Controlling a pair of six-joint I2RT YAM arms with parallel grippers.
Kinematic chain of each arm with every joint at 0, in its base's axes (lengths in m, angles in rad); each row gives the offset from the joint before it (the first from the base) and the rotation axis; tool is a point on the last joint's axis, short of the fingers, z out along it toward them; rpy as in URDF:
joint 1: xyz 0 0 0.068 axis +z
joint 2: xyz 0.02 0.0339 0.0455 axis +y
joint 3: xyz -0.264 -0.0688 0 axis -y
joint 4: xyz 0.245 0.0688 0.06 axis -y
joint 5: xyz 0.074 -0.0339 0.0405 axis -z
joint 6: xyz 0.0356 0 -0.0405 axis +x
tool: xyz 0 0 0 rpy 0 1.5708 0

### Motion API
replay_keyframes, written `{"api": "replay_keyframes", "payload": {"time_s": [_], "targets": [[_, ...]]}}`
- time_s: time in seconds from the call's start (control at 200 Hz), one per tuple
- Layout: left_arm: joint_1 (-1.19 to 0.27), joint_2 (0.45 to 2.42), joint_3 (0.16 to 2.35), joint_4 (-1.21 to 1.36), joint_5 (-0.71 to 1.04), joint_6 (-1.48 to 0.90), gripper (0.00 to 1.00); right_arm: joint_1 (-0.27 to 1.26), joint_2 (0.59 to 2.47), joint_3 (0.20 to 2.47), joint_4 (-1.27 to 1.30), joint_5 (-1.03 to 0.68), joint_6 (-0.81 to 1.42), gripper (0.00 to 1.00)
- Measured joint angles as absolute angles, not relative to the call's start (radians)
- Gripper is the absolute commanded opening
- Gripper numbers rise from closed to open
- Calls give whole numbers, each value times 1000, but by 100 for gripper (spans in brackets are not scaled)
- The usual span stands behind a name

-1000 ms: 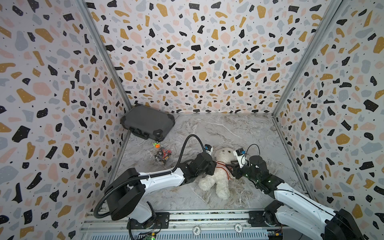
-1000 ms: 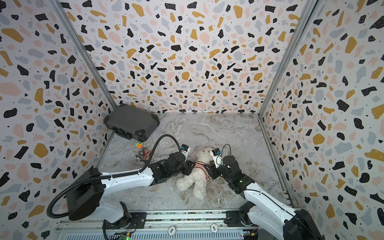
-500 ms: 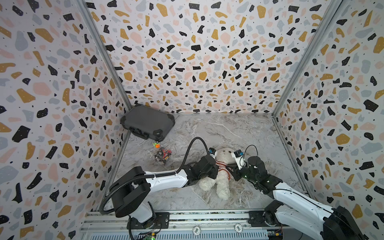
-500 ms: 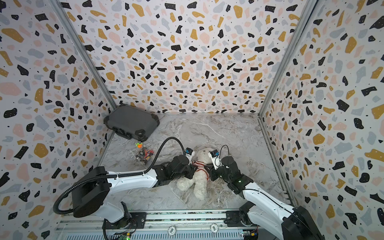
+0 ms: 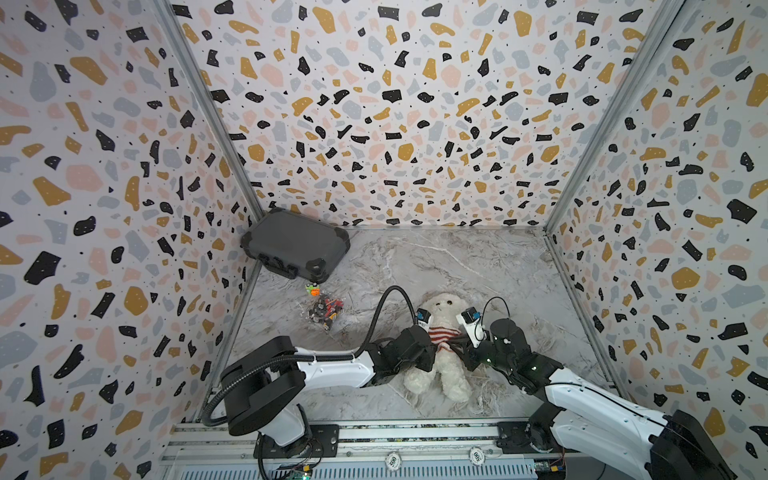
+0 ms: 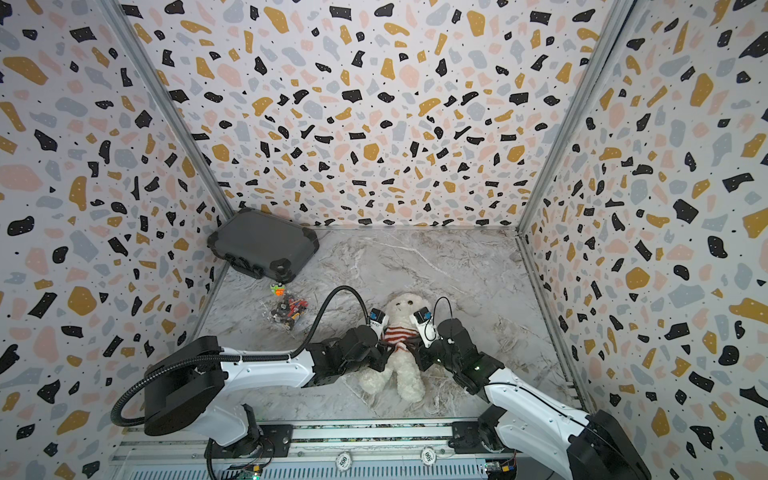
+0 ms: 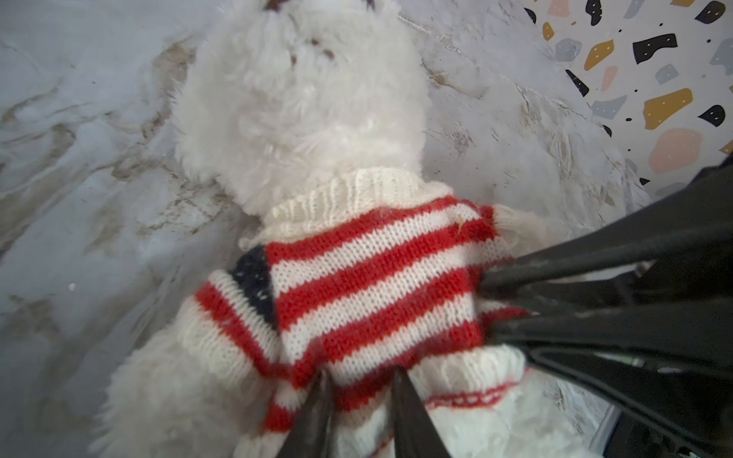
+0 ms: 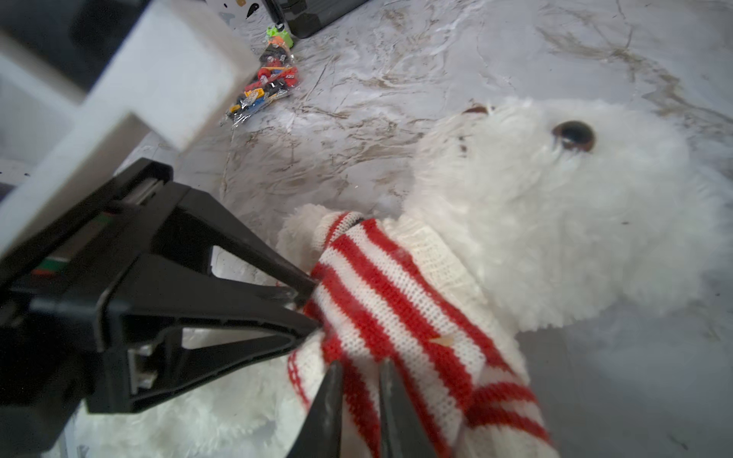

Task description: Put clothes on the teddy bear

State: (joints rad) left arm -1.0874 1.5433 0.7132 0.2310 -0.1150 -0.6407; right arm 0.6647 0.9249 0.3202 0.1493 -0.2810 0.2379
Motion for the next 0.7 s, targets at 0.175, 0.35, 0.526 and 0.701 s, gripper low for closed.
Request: {"api": "replay_keyframes", "payload": {"time_s": [0.175,0.35,0.526,0.701], "targets": [[-1091,1543,713,241,-115,-645,27,665,907,307,129,-261,242,18],[-1098,1543,713,251,-118,-650,27,665,896,340,109,-238,241,18],[-1102,1543,713,252,-119,-651,27,665,944,421,137,-241,241,18],[-1102,1543,712,257,-122,-652,27,672,1015,433,178,-250,242,18]]}}
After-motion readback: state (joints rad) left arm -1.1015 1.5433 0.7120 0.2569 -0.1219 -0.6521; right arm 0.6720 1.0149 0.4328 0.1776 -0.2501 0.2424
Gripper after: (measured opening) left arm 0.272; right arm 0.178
